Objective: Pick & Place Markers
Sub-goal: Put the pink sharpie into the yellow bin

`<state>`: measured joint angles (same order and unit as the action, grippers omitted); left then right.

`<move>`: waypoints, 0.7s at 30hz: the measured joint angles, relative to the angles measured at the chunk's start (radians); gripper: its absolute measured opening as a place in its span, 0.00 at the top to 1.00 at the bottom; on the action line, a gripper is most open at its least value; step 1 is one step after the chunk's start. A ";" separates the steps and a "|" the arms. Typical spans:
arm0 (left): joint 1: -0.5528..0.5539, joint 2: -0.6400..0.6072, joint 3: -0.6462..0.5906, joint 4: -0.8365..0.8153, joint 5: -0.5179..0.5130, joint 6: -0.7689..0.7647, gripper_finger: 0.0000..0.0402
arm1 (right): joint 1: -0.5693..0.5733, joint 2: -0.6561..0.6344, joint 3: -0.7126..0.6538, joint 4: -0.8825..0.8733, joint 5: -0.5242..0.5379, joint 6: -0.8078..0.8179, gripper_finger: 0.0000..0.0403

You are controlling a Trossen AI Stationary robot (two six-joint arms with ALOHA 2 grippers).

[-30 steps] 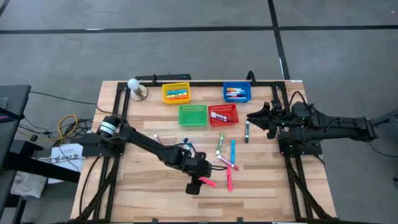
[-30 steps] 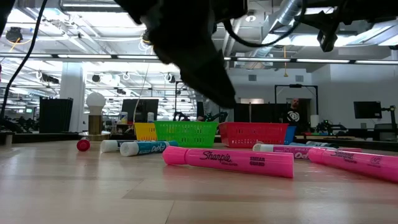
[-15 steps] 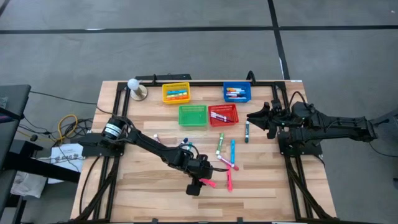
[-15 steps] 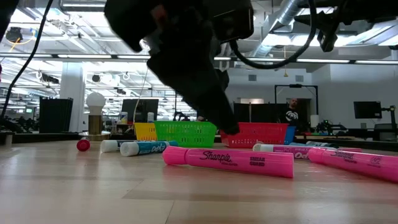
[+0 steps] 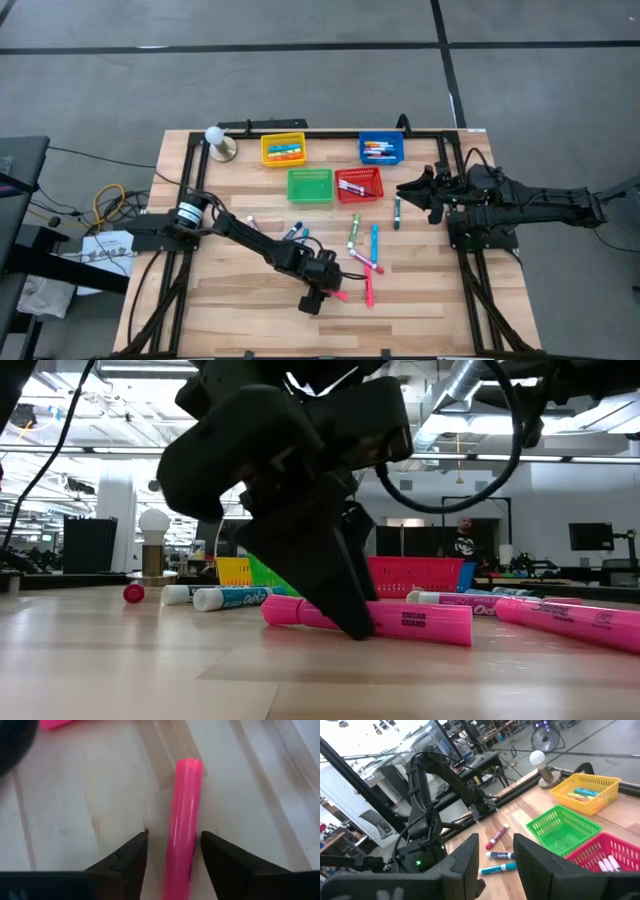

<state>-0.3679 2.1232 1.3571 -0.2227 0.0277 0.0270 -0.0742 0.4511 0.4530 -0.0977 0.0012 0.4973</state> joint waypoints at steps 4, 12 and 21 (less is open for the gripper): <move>0.003 0.015 0.003 0.005 0.007 0.022 0.63 | 0.000 0.000 0.000 -0.001 0.000 0.000 0.72; 0.007 0.007 0.001 0.004 0.013 0.021 0.82 | 0.000 0.000 0.000 -0.005 0.000 0.000 0.72; 0.026 -0.119 -0.003 -0.048 -0.034 0.022 0.80 | 0.000 0.000 0.000 -0.007 0.000 0.000 0.72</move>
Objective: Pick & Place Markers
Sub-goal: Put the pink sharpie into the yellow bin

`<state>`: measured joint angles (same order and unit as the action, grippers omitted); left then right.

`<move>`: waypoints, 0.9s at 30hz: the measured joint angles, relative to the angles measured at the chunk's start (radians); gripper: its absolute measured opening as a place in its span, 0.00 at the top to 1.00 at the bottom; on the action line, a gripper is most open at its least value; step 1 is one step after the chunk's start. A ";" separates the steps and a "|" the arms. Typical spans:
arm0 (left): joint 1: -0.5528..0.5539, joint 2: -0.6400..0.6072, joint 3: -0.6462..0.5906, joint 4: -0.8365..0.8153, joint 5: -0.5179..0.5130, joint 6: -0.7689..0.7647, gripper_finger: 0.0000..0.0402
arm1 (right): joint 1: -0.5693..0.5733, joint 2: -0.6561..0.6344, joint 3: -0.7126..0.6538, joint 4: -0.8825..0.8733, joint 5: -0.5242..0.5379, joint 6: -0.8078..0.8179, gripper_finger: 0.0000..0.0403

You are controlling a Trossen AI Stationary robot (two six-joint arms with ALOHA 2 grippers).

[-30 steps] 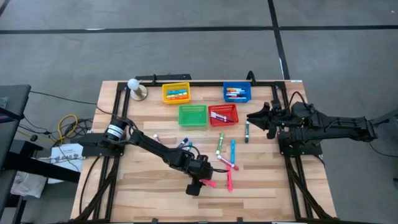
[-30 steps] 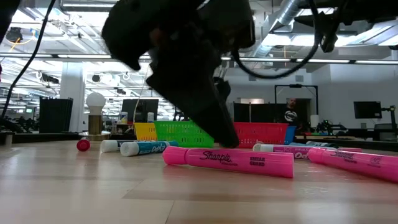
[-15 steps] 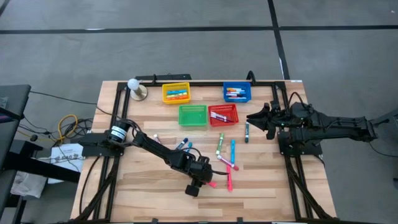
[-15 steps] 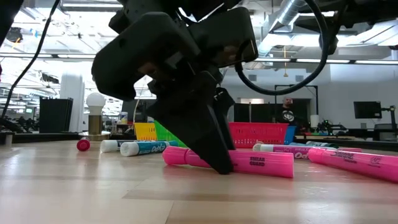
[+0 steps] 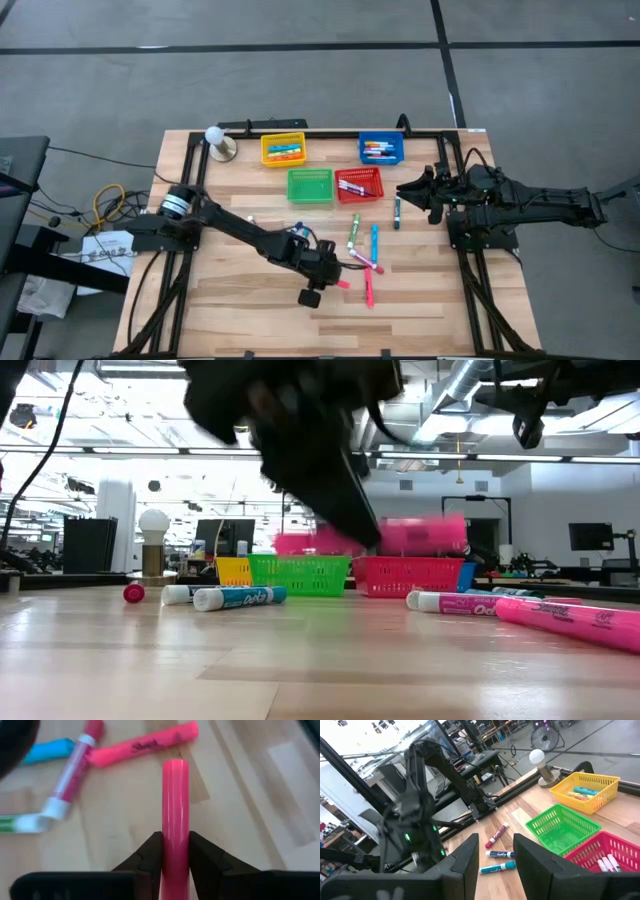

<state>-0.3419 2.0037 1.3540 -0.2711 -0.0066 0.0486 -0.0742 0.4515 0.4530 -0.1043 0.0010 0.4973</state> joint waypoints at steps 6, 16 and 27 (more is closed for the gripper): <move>0.029 -0.159 0.001 -0.072 -0.110 0.000 0.82 | 0.000 0.000 0.000 0.000 0.000 0.000 0.72; 0.110 -0.437 0.002 -0.097 -0.315 0.000 0.82 | 0.000 0.000 0.000 0.000 0.006 0.000 0.72; 0.263 -0.668 0.002 -0.113 -0.519 0.151 0.81 | 0.000 0.000 0.000 0.008 0.007 0.000 0.72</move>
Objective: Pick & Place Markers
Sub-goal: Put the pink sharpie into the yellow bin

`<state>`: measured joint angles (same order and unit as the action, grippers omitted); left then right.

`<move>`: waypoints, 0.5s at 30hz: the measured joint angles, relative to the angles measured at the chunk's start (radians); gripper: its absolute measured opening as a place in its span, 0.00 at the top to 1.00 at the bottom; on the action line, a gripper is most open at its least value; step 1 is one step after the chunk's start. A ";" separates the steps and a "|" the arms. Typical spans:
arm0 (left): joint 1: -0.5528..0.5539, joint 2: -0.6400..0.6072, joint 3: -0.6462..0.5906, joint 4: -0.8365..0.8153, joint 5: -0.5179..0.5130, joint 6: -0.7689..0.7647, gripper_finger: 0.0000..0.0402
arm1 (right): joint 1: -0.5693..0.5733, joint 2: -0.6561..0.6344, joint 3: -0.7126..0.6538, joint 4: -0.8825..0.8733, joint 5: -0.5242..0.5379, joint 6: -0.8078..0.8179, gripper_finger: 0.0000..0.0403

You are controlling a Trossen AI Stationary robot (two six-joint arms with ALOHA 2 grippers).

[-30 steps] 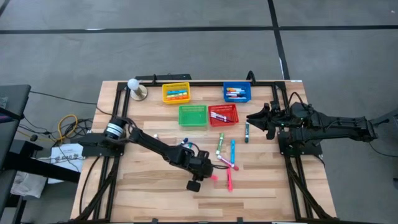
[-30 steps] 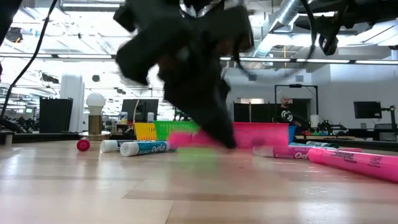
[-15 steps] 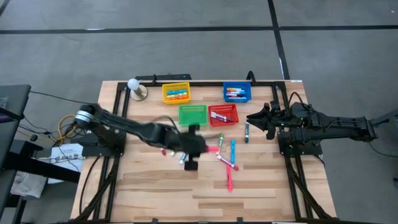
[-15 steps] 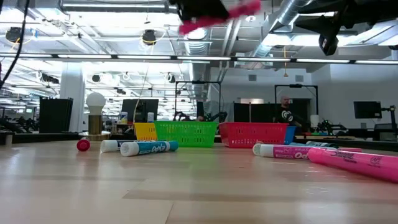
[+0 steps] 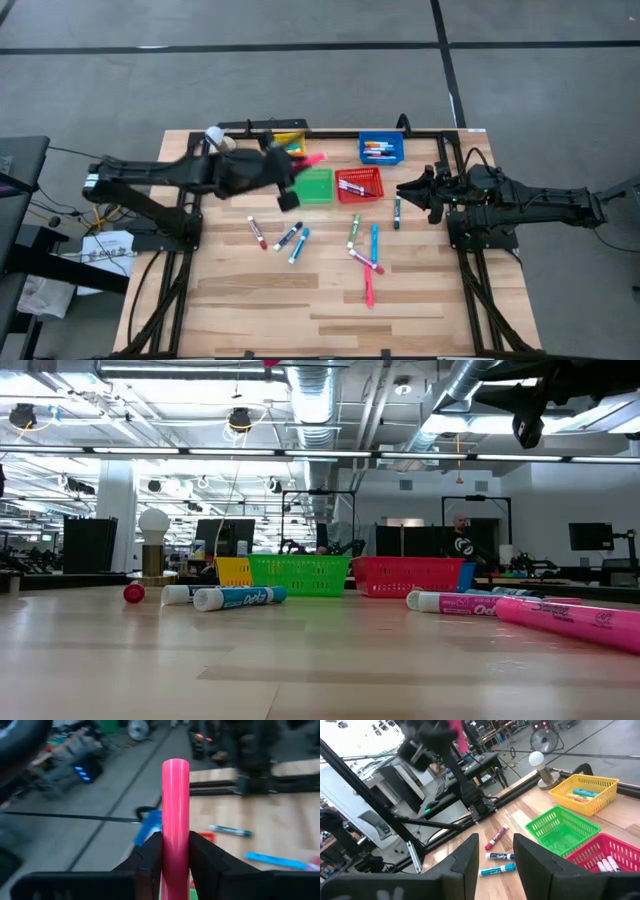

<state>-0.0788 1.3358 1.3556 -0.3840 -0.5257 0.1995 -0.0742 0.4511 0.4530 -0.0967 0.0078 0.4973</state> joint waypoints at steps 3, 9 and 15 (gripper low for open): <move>0.057 -0.033 0.000 -0.001 -0.006 0.039 0.80 | 0.000 0.000 0.000 0.000 0.000 0.000 0.72; 0.160 -0.062 0.000 -0.001 -0.006 0.114 0.80 | 0.000 0.000 0.000 0.000 0.000 0.000 0.72; 0.257 -0.048 0.000 -0.005 0.017 0.227 0.80 | 0.000 0.000 0.000 0.000 0.000 0.000 0.72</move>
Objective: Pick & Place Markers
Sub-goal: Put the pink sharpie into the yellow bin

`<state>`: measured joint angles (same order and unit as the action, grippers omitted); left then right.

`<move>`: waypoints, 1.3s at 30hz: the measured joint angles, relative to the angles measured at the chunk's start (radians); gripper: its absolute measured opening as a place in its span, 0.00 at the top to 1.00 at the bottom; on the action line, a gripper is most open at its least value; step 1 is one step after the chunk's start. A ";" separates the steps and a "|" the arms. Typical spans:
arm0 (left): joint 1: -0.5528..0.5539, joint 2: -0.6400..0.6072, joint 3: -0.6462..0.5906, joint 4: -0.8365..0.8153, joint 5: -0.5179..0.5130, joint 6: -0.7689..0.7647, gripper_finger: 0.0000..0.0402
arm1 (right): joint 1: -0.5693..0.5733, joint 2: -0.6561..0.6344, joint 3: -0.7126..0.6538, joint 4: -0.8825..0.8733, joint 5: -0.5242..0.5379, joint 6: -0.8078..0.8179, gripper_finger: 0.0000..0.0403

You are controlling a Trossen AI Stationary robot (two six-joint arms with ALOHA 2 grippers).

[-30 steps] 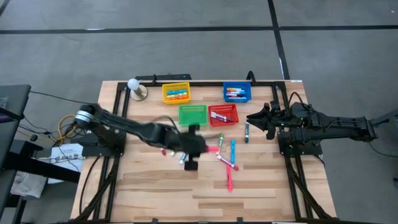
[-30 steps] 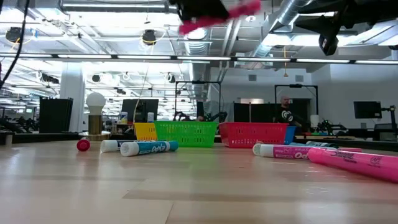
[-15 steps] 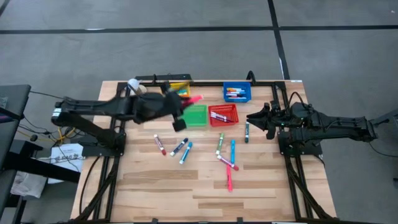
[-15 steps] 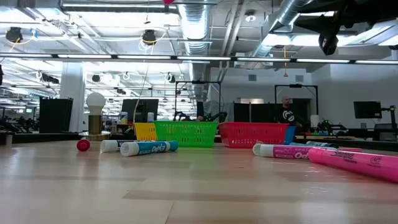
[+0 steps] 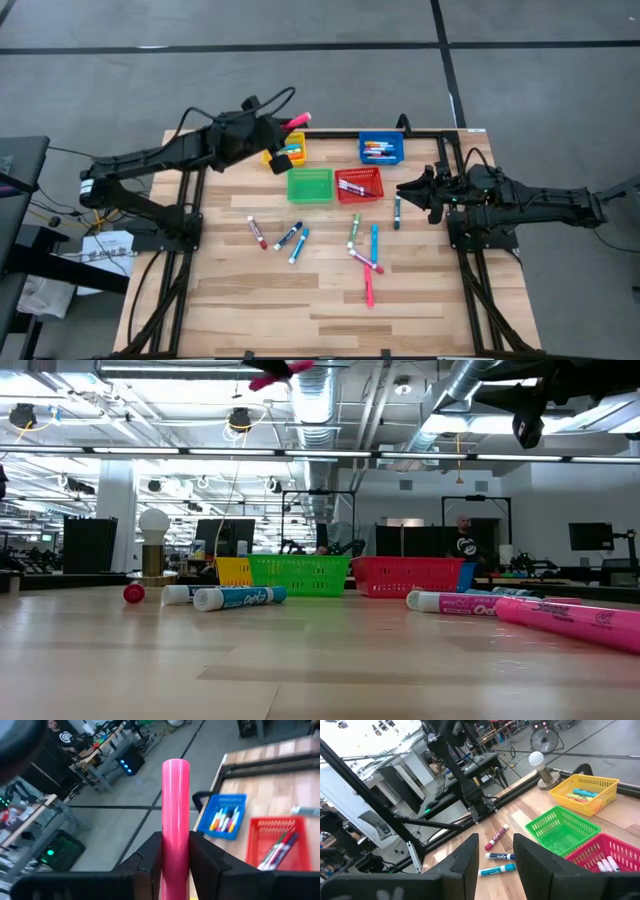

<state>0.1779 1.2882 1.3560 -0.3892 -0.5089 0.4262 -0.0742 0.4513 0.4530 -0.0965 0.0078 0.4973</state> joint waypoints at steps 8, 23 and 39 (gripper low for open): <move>0.159 0.059 0.000 0.000 0.079 0.171 0.80 | 0.000 0.000 0.000 0.000 0.000 0.000 0.72; 0.455 0.274 0.000 0.000 0.340 0.258 0.81 | 0.000 0.000 0.000 0.000 0.000 0.000 0.72; 0.514 0.470 0.000 -0.087 0.433 0.295 0.80 | 0.000 0.000 0.000 0.000 0.000 0.000 0.72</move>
<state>0.6914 1.7579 1.3560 -0.4759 -0.0762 0.7208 -0.0742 0.4515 0.4530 -0.0967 0.0082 0.4973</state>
